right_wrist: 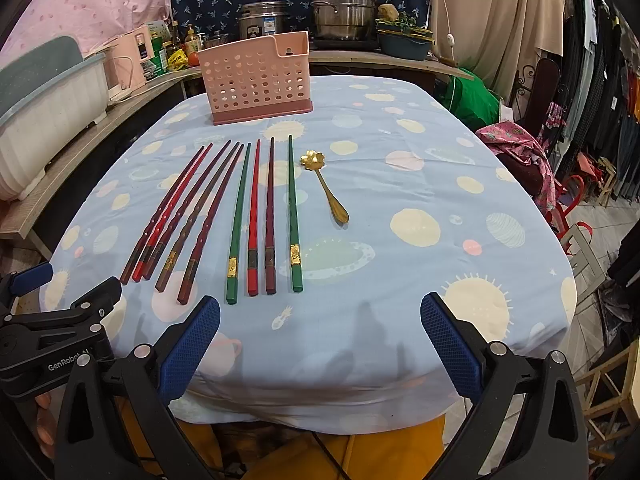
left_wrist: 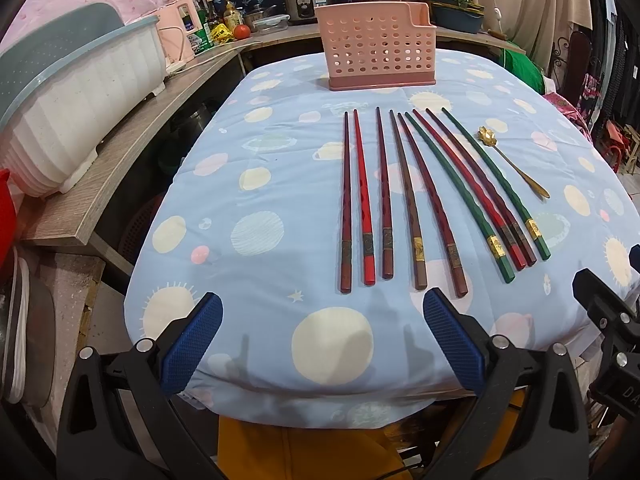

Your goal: Organize utensils

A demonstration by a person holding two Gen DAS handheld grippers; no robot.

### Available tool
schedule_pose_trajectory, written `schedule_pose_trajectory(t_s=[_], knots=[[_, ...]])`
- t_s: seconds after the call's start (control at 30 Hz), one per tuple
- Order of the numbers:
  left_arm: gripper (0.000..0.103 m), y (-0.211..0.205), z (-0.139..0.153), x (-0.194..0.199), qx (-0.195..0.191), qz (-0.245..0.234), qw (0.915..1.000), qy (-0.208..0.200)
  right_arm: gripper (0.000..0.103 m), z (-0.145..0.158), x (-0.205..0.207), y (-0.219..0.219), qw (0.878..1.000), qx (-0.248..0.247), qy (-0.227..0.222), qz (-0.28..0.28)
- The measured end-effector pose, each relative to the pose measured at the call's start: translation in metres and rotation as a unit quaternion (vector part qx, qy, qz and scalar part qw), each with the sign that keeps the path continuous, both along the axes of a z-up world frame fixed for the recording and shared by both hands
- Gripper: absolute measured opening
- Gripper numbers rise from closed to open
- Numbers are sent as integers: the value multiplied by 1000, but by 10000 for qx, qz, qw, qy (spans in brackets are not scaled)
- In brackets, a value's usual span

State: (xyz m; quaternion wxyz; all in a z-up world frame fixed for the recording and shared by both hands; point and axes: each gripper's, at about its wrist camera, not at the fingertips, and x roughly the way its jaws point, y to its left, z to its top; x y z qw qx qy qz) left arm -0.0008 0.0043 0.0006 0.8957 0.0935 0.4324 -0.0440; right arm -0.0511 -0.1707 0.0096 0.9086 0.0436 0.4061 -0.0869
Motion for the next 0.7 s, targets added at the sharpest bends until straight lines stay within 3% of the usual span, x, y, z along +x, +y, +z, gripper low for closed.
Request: schedule_pose_trajectory(t_s=[0.7], knots=[[96,2,0,1,13,28,10000,6,96,0,0,1,10000,-10,-7,-3]])
